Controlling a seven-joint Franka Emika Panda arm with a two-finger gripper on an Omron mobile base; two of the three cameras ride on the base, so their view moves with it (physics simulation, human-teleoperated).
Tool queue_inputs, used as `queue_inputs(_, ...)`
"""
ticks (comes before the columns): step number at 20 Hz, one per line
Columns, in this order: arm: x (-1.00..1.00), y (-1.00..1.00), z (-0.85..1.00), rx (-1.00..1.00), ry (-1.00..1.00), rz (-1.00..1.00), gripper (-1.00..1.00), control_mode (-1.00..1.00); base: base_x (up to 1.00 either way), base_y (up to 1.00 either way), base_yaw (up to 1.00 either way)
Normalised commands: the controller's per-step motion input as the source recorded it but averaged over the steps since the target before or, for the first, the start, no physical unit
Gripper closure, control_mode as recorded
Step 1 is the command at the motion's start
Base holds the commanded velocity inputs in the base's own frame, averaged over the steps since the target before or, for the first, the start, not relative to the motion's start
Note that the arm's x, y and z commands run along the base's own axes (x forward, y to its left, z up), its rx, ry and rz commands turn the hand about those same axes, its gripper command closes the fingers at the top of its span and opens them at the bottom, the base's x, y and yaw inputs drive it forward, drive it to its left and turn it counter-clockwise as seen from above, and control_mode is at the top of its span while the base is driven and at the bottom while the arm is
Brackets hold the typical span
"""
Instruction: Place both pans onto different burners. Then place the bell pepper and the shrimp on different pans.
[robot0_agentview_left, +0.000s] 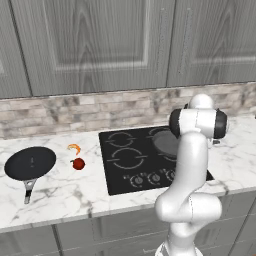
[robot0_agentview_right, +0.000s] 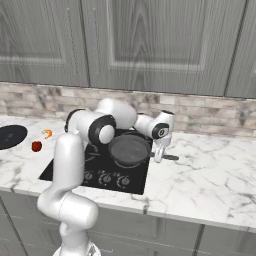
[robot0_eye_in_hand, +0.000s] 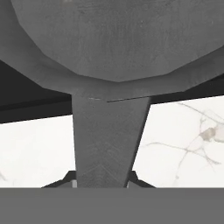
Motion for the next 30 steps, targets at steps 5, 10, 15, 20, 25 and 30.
queue_inputs(5,0.08,0.00,-0.34,0.00,0.00,0.00,1.00,-1.00,0.00,0.00,0.00)
queue_inputs(10,0.00,0.00,-0.41,0.00,0.00,0.00,1.00,-1.00,0.00,0.00,0.00)
queue_inputs(15,0.01,0.00,-0.04,0.00,0.00,0.00,-1.00,-1.00,0.00,0.00,0.00)
queue_inputs(20,0.00,0.00,0.00,0.00,0.00,0.00,-1.00,-1.00,0.00,0.00,0.00)
queue_inputs(25,0.00,0.00,0.00,0.00,0.00,0.00,-1.00,-1.00,0.00,0.00,0.00)
queue_inputs(30,0.00,0.00,0.13,0.00,-0.03,0.00,-1.00,-1.00,0.00,0.00,0.00)
